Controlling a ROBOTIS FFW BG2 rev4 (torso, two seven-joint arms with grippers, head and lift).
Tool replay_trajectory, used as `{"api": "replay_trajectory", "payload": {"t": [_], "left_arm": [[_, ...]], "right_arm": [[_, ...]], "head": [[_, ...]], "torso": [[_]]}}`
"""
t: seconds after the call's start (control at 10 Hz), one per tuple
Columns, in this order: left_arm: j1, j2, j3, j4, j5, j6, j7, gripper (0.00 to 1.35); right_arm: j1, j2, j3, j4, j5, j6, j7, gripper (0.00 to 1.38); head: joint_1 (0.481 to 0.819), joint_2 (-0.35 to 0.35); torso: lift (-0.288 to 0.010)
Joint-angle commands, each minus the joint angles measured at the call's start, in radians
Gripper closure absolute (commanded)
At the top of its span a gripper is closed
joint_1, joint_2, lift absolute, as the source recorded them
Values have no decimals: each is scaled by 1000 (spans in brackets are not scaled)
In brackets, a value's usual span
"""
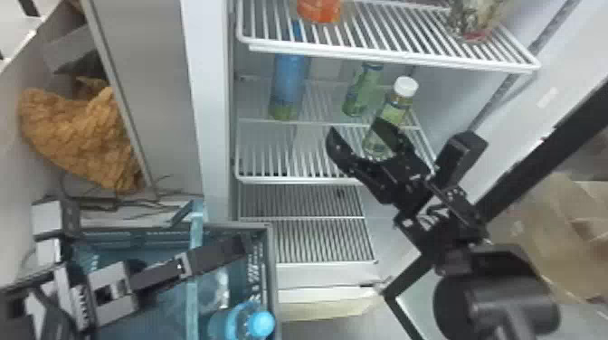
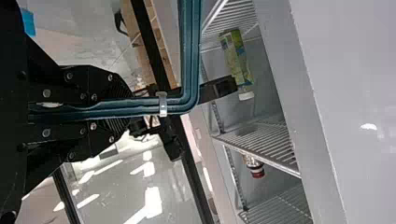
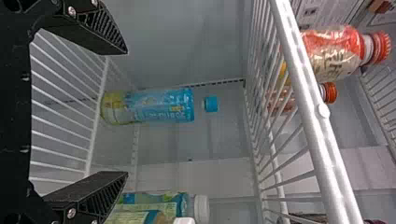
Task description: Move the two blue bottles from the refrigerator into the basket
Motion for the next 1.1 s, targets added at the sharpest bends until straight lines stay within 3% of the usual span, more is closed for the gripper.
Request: {"api": "replay_trajectory", "payload": {"t": [0.0,0.4,1.0], "left_arm": [[0,0,0,0,1,0,0,1199],[0,0,0,5,3,0,0,1199],[-5,0,0,8,3,0,0,1199]], "right_arm": [[-65,8,9,59,12,-2,-2,121],[-232,8,59,241,20,-5,-7,110],[-429,-12,189,435,-2,-5,-34,94]], "head": [[695,-200],[695,-185],[695,-127]], "torso": [[-220],[-220],[-220]]}}
